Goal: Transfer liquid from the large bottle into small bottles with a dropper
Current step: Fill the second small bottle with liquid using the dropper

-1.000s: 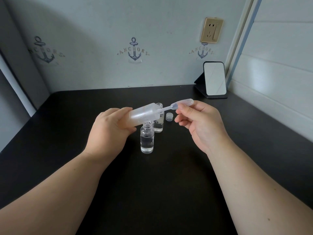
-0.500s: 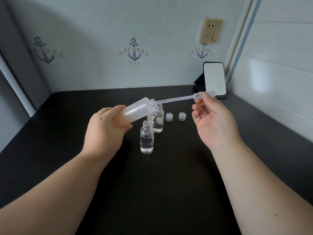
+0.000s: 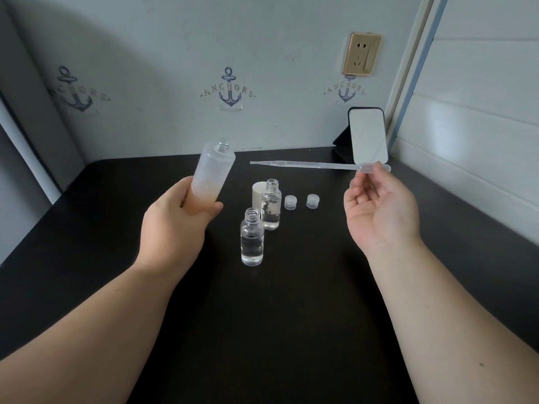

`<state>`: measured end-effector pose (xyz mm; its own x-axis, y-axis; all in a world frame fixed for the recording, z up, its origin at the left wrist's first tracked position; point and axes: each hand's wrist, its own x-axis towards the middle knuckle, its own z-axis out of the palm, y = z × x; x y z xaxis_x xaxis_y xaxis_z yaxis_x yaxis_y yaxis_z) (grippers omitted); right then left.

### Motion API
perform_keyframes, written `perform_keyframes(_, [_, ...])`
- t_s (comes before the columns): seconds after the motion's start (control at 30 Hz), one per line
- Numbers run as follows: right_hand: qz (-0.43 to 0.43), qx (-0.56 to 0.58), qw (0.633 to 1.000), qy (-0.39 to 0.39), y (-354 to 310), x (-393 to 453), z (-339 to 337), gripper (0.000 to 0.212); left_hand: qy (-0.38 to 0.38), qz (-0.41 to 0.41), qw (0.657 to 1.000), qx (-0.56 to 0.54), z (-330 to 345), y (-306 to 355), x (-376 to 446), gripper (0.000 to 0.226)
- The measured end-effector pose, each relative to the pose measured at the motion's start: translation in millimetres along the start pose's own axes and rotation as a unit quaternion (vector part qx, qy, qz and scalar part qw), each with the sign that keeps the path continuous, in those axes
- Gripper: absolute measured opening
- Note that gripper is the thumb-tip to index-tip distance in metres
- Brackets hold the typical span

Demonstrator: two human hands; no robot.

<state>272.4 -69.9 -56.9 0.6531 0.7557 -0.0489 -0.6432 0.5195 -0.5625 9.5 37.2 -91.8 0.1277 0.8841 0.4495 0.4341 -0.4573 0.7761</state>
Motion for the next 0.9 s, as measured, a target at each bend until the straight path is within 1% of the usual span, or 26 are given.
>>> perform_keyframes(0.1, [-0.004, -0.007, 1.000, -0.002, 0.2, 0.1, 0.0, 0.030, -0.010, -0.012, 1.000, -0.014, 1.3, 2.2, -1.3, 0.019])
perform_keyframes(0.23, [0.003, -0.007, 1.000, 0.007, 0.3, 0.6, 0.4, 0.025, -0.021, -0.021, 0.999, -0.014, 1.5, 6.9, -2.9, 0.028])
perform_keyframes(0.4, [0.006, -0.011, 1.000, 0.017, 0.7, 1.1, 1.8, 0.017, -0.016, -0.032, 0.999, -0.009, 2.4, 5.6, -1.6, 0.030])
perform_keyframes(0.6, [0.004, -0.019, 1.000, 0.012, 2.0, 2.0, 1.8, 0.016, -0.027, -0.050, 0.998, -0.007, 0.9, 4.7, -0.6, 0.040])
perform_keyframes(0.73, [0.004, -0.024, 1.000, 0.001, 2.0, 1.7, 1.6, 0.019, -0.027, -0.065, 0.996, -0.052, -1.0, 8.6, -3.8, 0.043])
perform_keyframes(0.8, [0.002, -0.025, 1.000, -0.002, 1.6, 1.4, 1.4, 0.019, -0.002, -0.071, 0.993, -0.090, -3.4, 11.6, -7.1, 0.040])
perform_keyframes(0.9, [0.001, -0.031, 1.000, -0.005, 2.7, 0.6, 1.3, 0.018, 0.087, -0.029, 0.990, -0.108, -12.8, 16.0, -14.2, 0.033])
